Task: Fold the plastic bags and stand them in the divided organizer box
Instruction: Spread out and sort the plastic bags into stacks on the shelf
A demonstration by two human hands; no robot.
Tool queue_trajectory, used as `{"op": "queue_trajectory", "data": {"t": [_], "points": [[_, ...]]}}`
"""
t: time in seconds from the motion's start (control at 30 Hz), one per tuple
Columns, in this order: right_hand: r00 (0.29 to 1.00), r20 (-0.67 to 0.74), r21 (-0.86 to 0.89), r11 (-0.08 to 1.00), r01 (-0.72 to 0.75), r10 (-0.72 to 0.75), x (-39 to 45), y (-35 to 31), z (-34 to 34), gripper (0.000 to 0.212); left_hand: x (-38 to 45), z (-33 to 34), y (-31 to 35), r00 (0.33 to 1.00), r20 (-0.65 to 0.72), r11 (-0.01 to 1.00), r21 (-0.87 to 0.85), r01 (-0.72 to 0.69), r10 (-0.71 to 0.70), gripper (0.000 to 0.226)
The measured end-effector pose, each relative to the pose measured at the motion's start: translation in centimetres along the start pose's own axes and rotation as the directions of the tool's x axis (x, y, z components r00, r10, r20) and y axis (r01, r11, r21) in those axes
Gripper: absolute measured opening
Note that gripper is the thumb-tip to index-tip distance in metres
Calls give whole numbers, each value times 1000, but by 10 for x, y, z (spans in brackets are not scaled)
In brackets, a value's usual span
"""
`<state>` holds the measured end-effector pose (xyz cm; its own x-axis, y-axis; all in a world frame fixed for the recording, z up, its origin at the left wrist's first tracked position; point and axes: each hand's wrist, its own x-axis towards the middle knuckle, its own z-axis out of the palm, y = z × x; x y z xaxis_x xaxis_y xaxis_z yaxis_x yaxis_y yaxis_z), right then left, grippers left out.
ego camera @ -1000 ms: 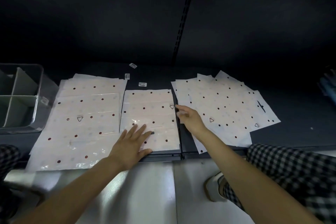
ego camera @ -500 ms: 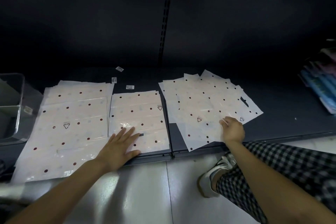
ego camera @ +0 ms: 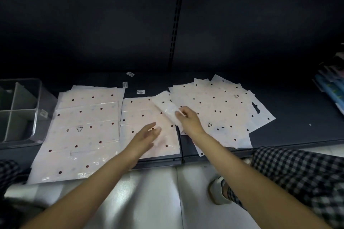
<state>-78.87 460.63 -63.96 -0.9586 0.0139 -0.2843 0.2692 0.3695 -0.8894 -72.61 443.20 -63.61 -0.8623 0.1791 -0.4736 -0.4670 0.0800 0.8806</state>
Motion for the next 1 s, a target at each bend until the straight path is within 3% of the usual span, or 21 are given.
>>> {"op": "queue_trajectory", "data": {"t": [0.07,0.17,0.23,0.33,0.37,0.43,0.5,0.57,0.67,0.77,0.83,0.9,1.0], "points": [[966,166,-172,959,224,-196,-12,-2,17,11,1,-9,6,993,-15,933,-344,106,-119,57],[836,392,-428,729,535,-383,-25,11,31,19,3,-34,4,985,-50,800,-591,104,-165,64],[749,479,-505,554,661,-458,-32,20,33,22,5,-43,-4,968,-173,804,-592,44,-180,53],[706,530,-546,448,707,-469,-34,34,27,24,8,-46,-19,898,-405,960,-272,59,-170,47],[718,538,-546,467,696,-442,-33,37,23,26,8,-44,-23,893,-428,982,-177,66,-137,48],[792,495,-493,635,595,-358,-32,41,19,26,7,-40,-28,901,-426,994,-100,47,-85,58],[904,308,-333,857,393,-295,-30,40,16,21,9,-39,-33,908,-418,999,-34,31,-42,65],[973,79,-206,952,228,-216,-22,41,7,22,14,-39,-39,914,-405,999,21,47,-35,55],[984,-118,-377,923,83,-136,-5,57,-22,35,20,-34,-41,919,-386,997,-38,64,-74,36],[965,-262,-577,806,-129,-33,5,81,-67,57,26,-30,-36,910,-414,999,-34,-16,0,36],[959,-281,-681,700,-217,23,5,96,-93,68,29,-32,-33,894,-445,998,51,-38,56,35],[959,-277,-712,658,-245,57,3,106,-106,63,30,-34,-33,895,-436,993,107,-48,90,34],[926,-377,-576,784,-232,-3,4,109,-105,35,25,-35,-39,924,-364,980,192,-47,115,33]]}}
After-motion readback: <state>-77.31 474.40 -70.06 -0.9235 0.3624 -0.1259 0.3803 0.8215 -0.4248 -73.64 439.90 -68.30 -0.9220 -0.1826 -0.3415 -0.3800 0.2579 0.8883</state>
